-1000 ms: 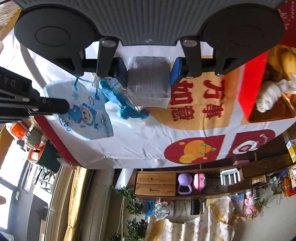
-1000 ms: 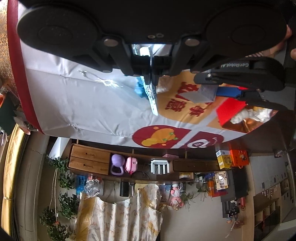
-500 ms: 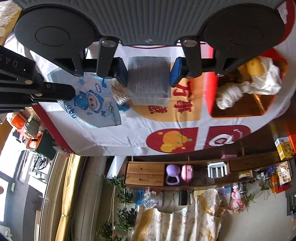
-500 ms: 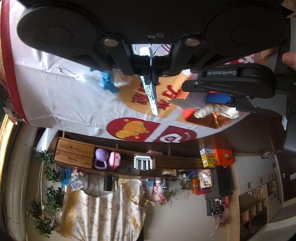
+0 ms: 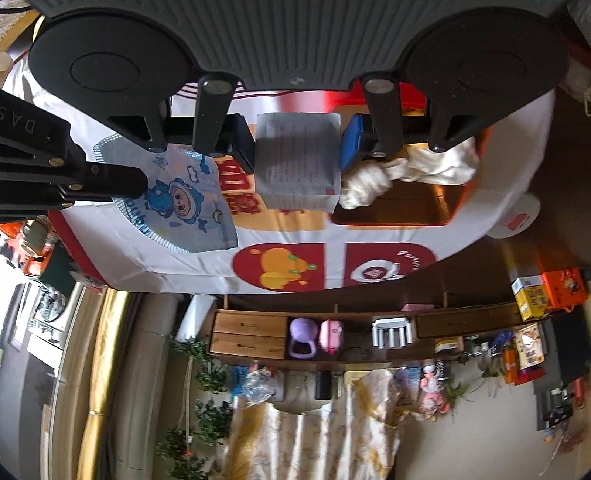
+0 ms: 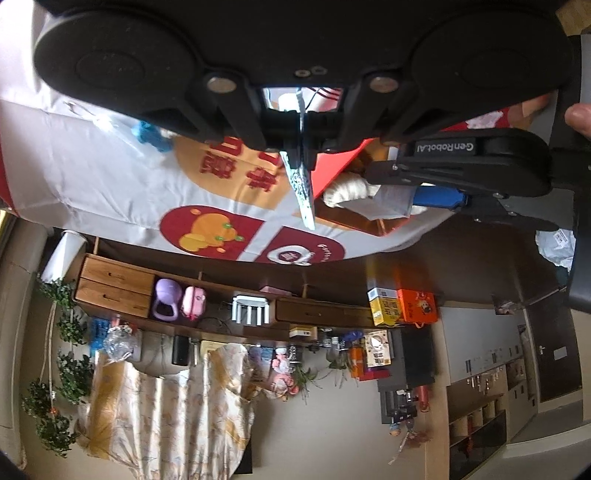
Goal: Organize soft objects
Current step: 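Carry the paper packet and printed mask over the red tin, then open both tools to drop the packet and mask into the tin, then move both open tools back toward the cotton swabs and plastic bag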
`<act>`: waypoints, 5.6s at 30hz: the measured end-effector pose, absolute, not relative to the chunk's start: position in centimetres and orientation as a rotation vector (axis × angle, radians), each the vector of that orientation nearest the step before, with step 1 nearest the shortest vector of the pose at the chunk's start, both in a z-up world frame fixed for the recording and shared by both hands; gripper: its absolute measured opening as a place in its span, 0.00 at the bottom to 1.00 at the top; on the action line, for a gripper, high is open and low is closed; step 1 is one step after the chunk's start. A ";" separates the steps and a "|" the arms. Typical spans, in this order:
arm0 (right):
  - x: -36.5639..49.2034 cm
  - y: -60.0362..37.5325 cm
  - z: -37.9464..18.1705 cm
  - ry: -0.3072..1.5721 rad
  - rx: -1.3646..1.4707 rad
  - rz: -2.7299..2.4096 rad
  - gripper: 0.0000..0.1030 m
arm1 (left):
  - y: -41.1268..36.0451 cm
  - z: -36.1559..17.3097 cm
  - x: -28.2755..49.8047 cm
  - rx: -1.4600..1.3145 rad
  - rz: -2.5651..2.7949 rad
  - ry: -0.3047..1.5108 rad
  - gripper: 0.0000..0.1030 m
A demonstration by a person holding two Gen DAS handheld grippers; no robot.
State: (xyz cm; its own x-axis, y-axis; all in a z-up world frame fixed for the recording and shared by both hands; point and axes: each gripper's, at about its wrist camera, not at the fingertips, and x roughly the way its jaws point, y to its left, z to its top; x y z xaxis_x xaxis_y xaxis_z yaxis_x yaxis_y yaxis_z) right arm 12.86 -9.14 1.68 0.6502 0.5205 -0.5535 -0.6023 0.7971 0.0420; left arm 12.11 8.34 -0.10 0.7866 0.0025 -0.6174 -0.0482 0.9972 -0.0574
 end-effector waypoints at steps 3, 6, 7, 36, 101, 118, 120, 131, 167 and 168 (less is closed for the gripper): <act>13.1 -7.4 1.6 0.585 -0.160 0.661 0.01 | 9.9 0.0 12.0 -0.062 0.053 0.668 0.47; 13.4 -5.5 1.6 0.586 -0.179 0.678 0.01 | 11.6 0.2 11.9 -0.063 0.079 0.673 0.47; 13.5 -4.9 1.6 0.586 -0.183 0.684 0.01 | 12.1 0.2 11.9 -0.062 0.088 0.674 0.47; 22.4 6.8 -2.4 0.648 -0.249 0.693 0.01 | 22.3 -5.3 16.3 -0.056 0.220 0.789 0.47; 20.3 5.1 -3.7 0.763 -0.203 0.770 0.50 | 19.6 -6.0 14.7 -0.154 0.143 0.776 0.66; 17.4 -1.7 -0.1 0.682 -0.107 0.744 0.79 | 15.5 -3.1 11.6 -0.140 0.110 0.692 0.78; 17.2 -2.6 0.2 0.673 -0.093 0.740 0.81 | 14.9 -3.0 11.3 -0.145 0.105 0.681 0.80; 15.0 -8.6 1.4 0.583 -0.058 0.700 1.00 | 10.9 -2.8 11.1 -0.154 0.062 0.675 0.82; 22.7 -28.4 -6.4 0.680 -0.093 0.422 0.99 | -6.4 -9.0 24.6 -0.054 -0.082 0.807 0.83; 23.1 -28.5 -6.6 0.683 -0.099 0.419 0.99 | -6.6 -9.3 25.0 -0.055 -0.081 0.813 0.83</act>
State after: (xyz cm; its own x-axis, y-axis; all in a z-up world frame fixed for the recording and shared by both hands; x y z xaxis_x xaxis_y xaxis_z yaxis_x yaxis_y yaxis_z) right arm 23.06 -28.49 -6.57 0.6961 0.3431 -0.6306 -0.4072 0.9121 0.0469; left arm 25.04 -6.57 -9.28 0.6847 -0.0931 -0.7229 0.0510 0.9955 -0.0799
